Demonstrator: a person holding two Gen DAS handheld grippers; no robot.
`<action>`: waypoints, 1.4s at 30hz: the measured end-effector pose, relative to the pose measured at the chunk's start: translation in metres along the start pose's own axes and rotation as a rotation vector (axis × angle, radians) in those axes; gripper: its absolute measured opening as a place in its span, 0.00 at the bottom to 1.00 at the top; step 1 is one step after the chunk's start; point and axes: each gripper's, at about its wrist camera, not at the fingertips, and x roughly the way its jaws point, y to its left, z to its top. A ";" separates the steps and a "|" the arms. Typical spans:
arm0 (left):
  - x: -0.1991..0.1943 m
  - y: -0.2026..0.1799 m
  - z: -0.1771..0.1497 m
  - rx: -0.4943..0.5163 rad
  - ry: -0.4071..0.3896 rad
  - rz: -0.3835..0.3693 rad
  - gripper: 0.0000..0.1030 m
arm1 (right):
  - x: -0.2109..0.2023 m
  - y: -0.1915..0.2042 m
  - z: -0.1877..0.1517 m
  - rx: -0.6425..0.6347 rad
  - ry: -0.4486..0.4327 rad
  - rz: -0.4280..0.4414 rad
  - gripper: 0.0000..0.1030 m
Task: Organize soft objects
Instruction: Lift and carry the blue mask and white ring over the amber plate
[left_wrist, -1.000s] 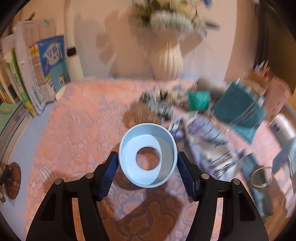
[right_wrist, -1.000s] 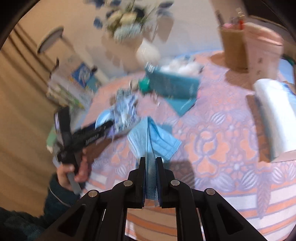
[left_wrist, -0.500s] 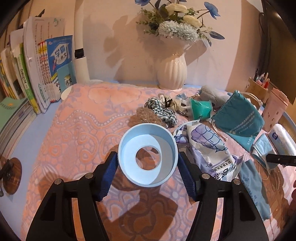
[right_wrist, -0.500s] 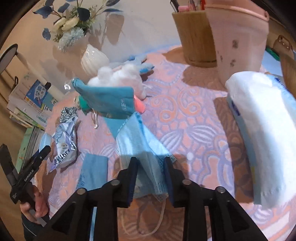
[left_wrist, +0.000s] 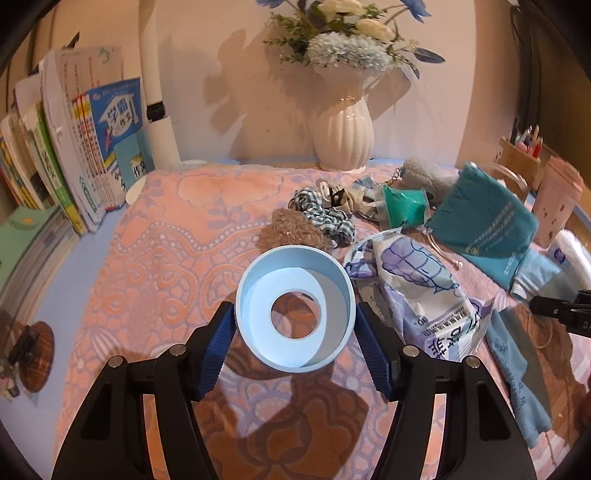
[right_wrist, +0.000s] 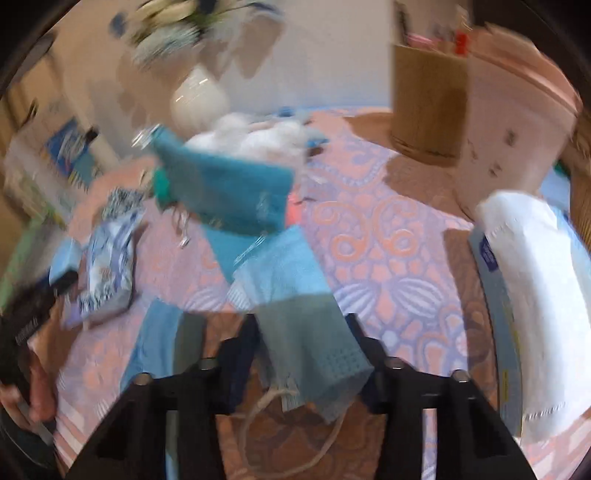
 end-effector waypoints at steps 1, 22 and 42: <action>-0.003 -0.004 0.000 0.012 -0.005 0.013 0.61 | -0.002 0.002 -0.003 -0.009 -0.003 0.010 0.16; -0.125 -0.196 0.080 0.244 -0.199 -0.383 0.61 | -0.181 -0.104 -0.022 0.179 -0.367 -0.049 0.12; -0.074 -0.453 0.096 0.487 -0.026 -0.611 0.62 | -0.212 -0.310 -0.010 0.614 -0.313 -0.212 0.15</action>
